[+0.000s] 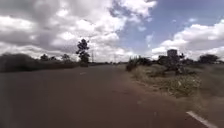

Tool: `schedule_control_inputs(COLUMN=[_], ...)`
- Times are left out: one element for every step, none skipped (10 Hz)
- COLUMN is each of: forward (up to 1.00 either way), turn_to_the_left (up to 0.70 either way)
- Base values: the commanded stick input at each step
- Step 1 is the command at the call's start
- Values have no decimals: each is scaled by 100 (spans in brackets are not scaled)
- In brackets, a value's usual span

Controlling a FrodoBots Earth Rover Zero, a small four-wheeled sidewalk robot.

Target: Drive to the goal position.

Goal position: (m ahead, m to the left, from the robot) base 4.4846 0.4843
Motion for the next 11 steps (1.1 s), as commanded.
schedule_control_inputs(forward=[70, 70, 70, 70, 70, 70, 70, 70, 70, 70, 70], turn_to_the_left=[0, 0, 0, 0, 0, 0, 0, 0, 0, 0, 0])
